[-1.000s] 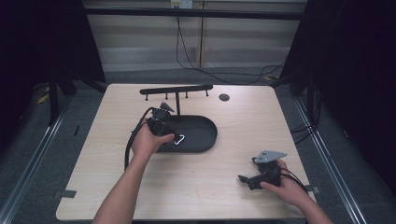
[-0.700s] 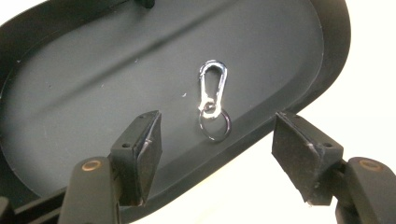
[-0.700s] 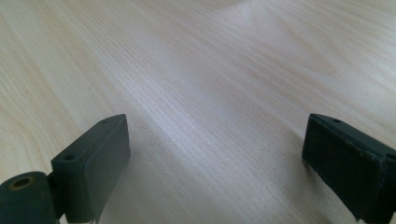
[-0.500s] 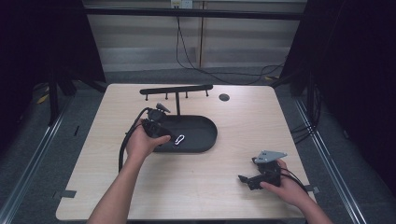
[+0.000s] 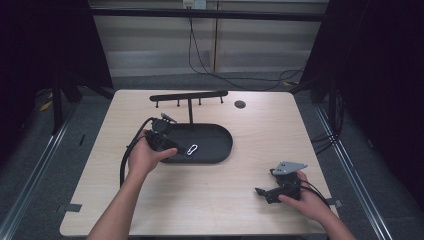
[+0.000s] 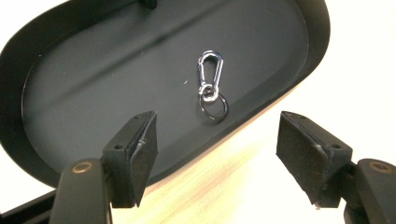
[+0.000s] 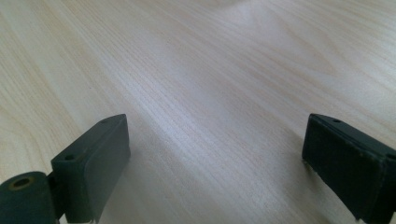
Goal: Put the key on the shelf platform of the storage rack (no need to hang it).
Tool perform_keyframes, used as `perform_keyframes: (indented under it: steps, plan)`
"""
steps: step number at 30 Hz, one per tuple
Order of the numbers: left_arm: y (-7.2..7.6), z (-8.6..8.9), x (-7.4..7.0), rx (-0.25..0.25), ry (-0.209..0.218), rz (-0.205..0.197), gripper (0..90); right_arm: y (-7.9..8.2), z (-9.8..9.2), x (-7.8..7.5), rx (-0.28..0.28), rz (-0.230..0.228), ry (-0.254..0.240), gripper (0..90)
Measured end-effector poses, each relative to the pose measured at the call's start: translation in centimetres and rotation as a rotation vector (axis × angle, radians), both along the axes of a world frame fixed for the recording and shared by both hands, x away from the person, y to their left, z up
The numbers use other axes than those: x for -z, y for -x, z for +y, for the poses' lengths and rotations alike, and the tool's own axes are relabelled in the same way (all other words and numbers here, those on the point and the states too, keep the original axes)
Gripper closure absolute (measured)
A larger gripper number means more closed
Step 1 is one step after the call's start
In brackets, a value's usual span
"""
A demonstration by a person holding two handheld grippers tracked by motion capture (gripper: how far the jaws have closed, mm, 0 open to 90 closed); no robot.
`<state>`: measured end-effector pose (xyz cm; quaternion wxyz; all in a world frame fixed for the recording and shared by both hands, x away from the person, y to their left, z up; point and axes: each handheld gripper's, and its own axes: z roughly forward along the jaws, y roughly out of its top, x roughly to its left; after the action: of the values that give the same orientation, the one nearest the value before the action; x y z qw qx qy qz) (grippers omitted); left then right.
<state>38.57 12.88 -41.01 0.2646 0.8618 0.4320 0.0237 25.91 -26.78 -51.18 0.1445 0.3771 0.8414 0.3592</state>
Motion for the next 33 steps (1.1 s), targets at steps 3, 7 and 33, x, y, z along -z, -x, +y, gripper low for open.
perform_keyframes:
  steps: [3,7,33]
  plan:
    - [0.2,0.2,0.1,0.000,0.006,0.003,29.0,0.0,0.0,0.0,0.001,0.000,0.000,7.0]
    - [0.6,0.9,0.3,-0.002,0.010,-0.003,28.9,0.0,0.0,0.0,0.001,0.000,0.000,7.0]
    - [2.1,4.2,1.0,-0.021,0.028,-0.025,29.2,0.0,0.0,0.0,0.000,-0.001,0.000,7.0]
